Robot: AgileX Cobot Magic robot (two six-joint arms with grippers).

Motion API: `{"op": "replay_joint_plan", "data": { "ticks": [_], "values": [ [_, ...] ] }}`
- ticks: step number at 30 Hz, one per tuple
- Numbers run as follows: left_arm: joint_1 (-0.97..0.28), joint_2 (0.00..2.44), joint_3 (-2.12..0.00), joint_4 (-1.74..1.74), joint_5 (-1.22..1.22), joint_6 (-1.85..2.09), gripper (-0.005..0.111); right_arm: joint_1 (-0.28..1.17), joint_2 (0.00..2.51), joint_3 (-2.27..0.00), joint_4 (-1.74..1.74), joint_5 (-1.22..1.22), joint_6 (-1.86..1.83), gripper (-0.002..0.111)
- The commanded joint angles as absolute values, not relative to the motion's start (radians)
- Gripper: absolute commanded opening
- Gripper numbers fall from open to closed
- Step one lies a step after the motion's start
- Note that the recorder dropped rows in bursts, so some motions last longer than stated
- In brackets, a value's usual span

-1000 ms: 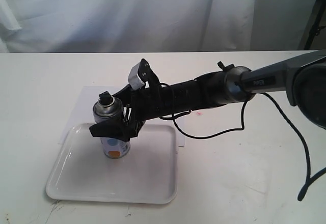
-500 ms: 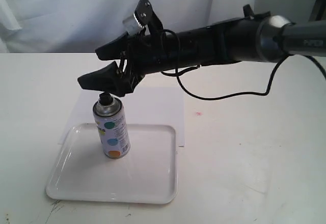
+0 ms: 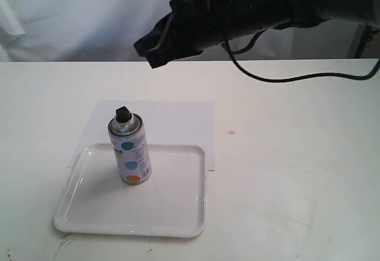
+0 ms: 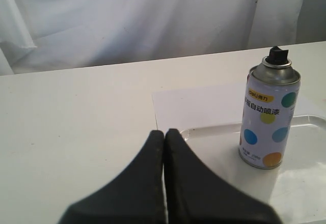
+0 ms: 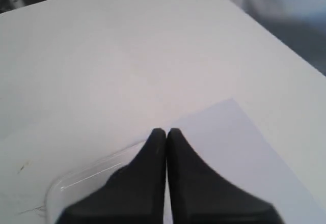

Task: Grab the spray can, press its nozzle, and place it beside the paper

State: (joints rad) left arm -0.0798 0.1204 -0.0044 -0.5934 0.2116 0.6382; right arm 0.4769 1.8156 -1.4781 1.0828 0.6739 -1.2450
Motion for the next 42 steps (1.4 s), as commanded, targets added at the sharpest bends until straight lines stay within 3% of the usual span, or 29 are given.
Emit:
{"op": "replay_joint_plan", "data": {
  "ticks": [1, 13, 32, 42],
  "values": [
    [-0.081, 0.115, 0.000, -0.592, 0.207, 0.629, 0.000, 0.477, 1.728, -1.359, 1.065, 0.503, -1.133, 0.000],
    [-0.081, 0.115, 0.000, -0.592, 0.207, 0.629, 0.000, 0.477, 1.439, -0.956, 1.312, 0.101, -1.122, 0.000],
    [-0.081, 0.115, 0.000, -0.592, 0.207, 0.629, 0.000, 0.477, 1.354, -0.937, 1.315, -0.033, -1.164, 0.000],
    [-0.081, 0.115, 0.000, -0.592, 0.207, 0.629, 0.000, 0.411, 1.112, -0.832, 1.309, -0.079, -1.200, 0.000]
  ]
}}
